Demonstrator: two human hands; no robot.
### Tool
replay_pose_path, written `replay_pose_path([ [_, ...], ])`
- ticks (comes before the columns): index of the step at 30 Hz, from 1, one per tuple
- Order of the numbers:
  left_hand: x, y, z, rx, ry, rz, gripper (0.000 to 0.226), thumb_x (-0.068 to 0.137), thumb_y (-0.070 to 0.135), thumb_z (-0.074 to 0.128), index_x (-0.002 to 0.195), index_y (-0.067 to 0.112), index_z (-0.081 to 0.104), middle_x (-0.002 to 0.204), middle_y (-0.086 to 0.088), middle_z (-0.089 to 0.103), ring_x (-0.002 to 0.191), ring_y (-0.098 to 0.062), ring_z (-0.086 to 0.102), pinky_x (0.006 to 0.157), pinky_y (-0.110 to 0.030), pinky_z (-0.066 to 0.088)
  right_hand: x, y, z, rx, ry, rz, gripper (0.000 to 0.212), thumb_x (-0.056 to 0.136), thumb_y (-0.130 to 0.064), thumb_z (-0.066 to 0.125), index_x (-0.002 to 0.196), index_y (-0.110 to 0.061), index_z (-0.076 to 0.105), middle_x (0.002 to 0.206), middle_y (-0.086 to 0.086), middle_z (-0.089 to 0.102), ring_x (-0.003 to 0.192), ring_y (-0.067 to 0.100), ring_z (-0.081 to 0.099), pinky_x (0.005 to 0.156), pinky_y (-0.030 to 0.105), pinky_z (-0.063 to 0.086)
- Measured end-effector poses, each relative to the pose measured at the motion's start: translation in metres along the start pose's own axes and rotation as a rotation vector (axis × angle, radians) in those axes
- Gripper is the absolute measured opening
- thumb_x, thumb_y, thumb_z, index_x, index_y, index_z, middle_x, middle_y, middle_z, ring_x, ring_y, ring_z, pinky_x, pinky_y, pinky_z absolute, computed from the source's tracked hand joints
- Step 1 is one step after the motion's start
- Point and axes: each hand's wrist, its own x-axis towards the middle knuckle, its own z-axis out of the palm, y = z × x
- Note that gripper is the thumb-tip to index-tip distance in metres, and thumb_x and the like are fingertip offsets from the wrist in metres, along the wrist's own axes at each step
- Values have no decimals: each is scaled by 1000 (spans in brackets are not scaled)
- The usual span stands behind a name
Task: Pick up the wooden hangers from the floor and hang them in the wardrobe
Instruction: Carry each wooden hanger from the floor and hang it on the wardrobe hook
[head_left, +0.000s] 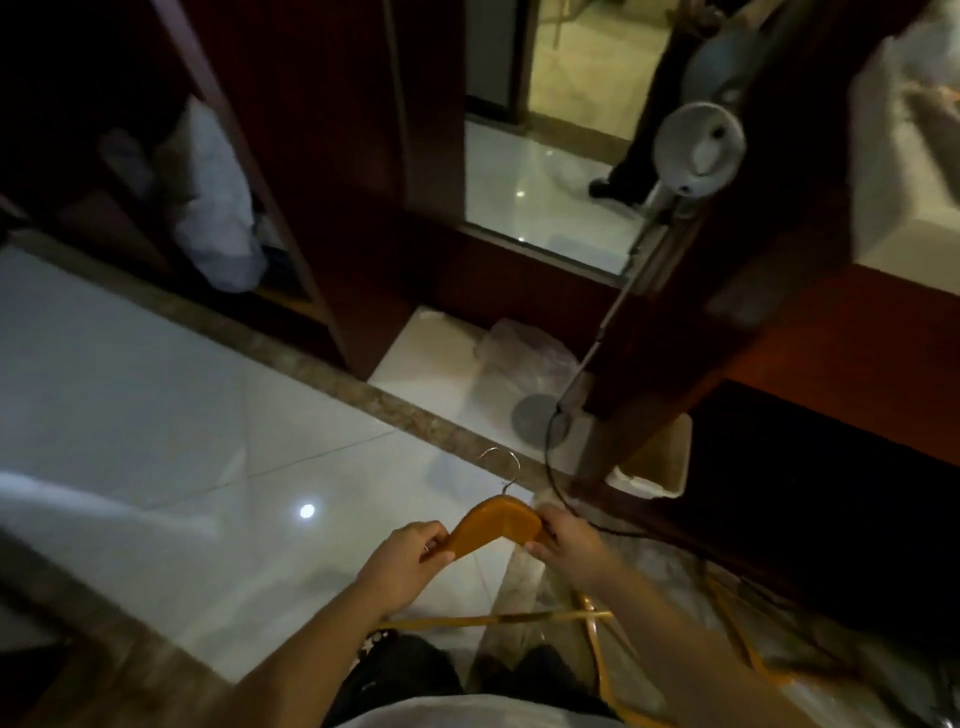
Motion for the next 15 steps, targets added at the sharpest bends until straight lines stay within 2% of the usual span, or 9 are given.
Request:
replay_pose_path([
  [5, -15, -80, -76, 4, 89, -45, 20, 92, 31, 54, 105, 17, 59, 92, 3, 55, 85, -12, 55, 75, -21, 43, 53, -99, 35, -110, -67, -80, 28, 93, -33, 53, 116, -18, 49, 100, 3, 63, 95, 18, 62, 86, 37, 51],
  [8, -21, -124, -121, -1, 168, -61, 19, 92, 30, 54, 106, 18, 58, 94, 3, 55, 87, -13, 55, 79, -24, 46, 82, -160, 51, -120, -76, -156, 20, 92, -30, 54, 107, -17, 55, 86, 1, 60, 85, 17, 61, 82, 36, 50],
  [13, -50, -191, -168, -12, 301, -161, 20, 94, 29, 52, 111, 20, 56, 96, 6, 52, 87, -10, 54, 80, -18, 42, 123, -248, 84, -193, -165, -292, 15, 90, -27, 58, 103, -19, 60, 84, -4, 60, 79, 10, 57, 81, 29, 49],
  [15, -57, -213, -179, -32, 345, -211, 19, 94, 31, 51, 110, 21, 55, 95, 7, 52, 86, -9, 55, 83, -19, 45, 138, -279, 91, -248, -203, -348, 15, 91, -26, 57, 104, -19, 59, 82, -7, 56, 75, 6, 52, 72, 19, 43],
])
